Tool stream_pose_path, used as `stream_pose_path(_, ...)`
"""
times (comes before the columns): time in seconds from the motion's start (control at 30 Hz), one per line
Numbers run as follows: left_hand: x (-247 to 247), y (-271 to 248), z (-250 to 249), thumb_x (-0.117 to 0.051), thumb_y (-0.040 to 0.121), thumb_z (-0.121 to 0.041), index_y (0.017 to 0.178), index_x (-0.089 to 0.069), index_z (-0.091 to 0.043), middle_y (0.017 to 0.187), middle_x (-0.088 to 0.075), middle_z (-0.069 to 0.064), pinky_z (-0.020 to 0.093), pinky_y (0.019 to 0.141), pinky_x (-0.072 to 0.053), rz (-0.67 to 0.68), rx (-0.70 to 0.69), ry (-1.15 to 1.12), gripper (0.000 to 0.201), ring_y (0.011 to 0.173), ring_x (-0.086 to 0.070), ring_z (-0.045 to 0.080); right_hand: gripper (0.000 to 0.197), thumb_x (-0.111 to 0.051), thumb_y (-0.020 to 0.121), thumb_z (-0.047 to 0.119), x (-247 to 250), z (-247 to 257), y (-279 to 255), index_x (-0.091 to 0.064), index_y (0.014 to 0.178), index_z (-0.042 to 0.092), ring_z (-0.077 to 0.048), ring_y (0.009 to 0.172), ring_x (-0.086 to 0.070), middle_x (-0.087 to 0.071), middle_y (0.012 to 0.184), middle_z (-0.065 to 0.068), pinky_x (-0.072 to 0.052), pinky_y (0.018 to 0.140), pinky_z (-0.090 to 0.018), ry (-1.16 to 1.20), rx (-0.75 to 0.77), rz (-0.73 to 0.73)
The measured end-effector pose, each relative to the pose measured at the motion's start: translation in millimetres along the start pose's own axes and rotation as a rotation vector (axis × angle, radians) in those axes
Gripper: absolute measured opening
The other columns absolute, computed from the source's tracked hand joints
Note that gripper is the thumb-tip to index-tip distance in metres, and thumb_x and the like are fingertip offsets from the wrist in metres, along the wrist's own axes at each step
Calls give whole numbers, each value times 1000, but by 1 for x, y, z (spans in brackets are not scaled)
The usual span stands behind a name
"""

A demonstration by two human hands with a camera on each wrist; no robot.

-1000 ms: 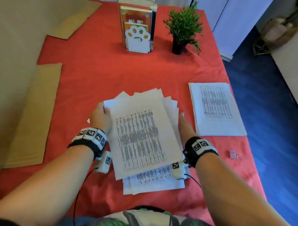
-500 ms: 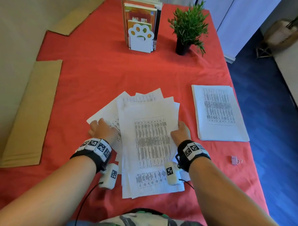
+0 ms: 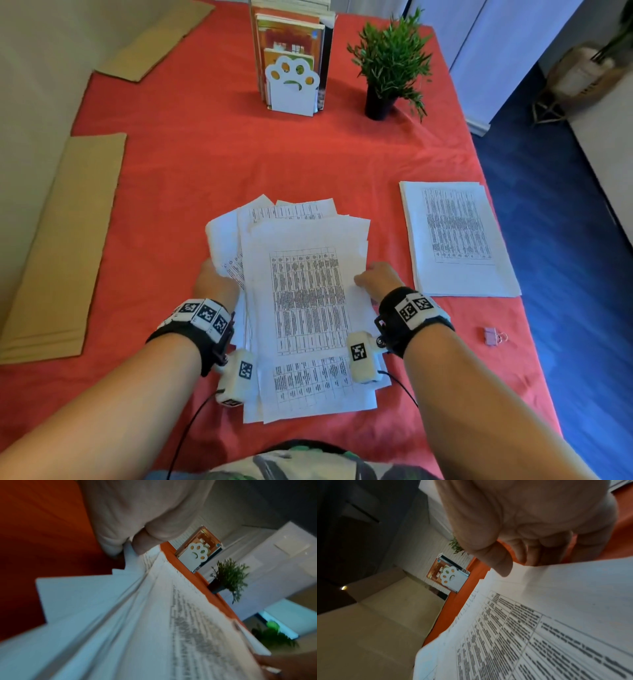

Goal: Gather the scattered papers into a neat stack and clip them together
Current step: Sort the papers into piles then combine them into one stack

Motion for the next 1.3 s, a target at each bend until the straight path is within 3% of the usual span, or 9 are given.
stream_pose_path(0.17,-3,5,-7,-41,87,7,139,-37,-17,104,-57,6,36,73,-47,123,-179,45,58,86,-55,27,17,-52,88,3,-6,3,-9,-59,103,4,-20,68,-54,-61,91,-11,-40,51,-23,23,89,93)
stream_pose_path(0.43,-6,27,0,-68,84,-8,138,-33,-27,101,-71,6,50,90,-51,330,-186,-83,67,98,-66,25,34,-56,79,11,11,-8,-3,-56,113,11,-28,96,-66,-67,107,-12,-55,89,-42,159,135,-33)
stream_pose_path(0.5,-12,22,-6,-70,82,-10,139,-31,-28,96,-71,3,42,82,-53,400,-235,-1,71,92,-66,22,47,-59,75,19,-1,-13,2,-49,122,17,-27,101,-65,-66,114,-10,-54,91,-47,162,137,22)
stream_pose_path(0.6,-18,11,-20,-70,82,-12,141,-25,-29,94,-67,-1,27,67,-44,486,-347,180,76,92,-64,22,45,-52,80,0,5,-5,-10,-50,122,16,-24,97,-63,-65,107,-6,-51,88,-36,192,164,-33)
stream_pose_path(0.8,-28,-5,-33,-71,80,-15,147,-16,-30,97,-63,2,32,77,-44,531,-408,275,88,97,-60,23,50,-49,83,14,3,-13,-2,-40,131,27,-29,104,-63,-64,115,-6,-51,94,-53,244,147,-8)
stream_pose_path(0.9,-30,-10,-26,-51,93,-13,149,-16,-24,98,-59,4,31,76,-44,306,-299,127,68,90,-60,25,50,-42,86,5,3,-10,-8,-42,133,23,-26,103,-62,-63,114,-5,-50,96,-49,266,151,-71)
stream_pose_path(0.97,-25,-9,-19,-39,97,-16,144,-31,-10,124,-52,17,37,92,-43,117,-192,152,48,106,-56,35,50,-40,89,5,9,-11,-9,-42,136,20,-25,101,-60,-62,114,-4,-50,95,-41,270,125,-133)
stream_pose_path(1.13,-46,-24,-7,-31,98,-20,117,-52,2,130,-40,25,42,100,-42,261,-78,292,36,103,-54,40,43,-38,92,2,3,-11,-9,-40,135,10,-27,102,-55,-52,112,-7,-38,81,-27,160,115,-81)
stream_pose_path(1.3,-47,-24,-11,-39,98,-28,129,-44,5,124,-52,24,37,95,-43,294,15,254,46,107,-55,38,45,-40,95,5,-12,-7,-13,-30,139,7,-26,99,-53,-53,123,-14,-40,81,-28,61,120,2)
Point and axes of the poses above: each hand's wrist, its own y-axis towards the middle knuckle, its own x-axis out of the back of the hand, z = x × y, the point moved 7 cm from there along y, towards the middle knuckle
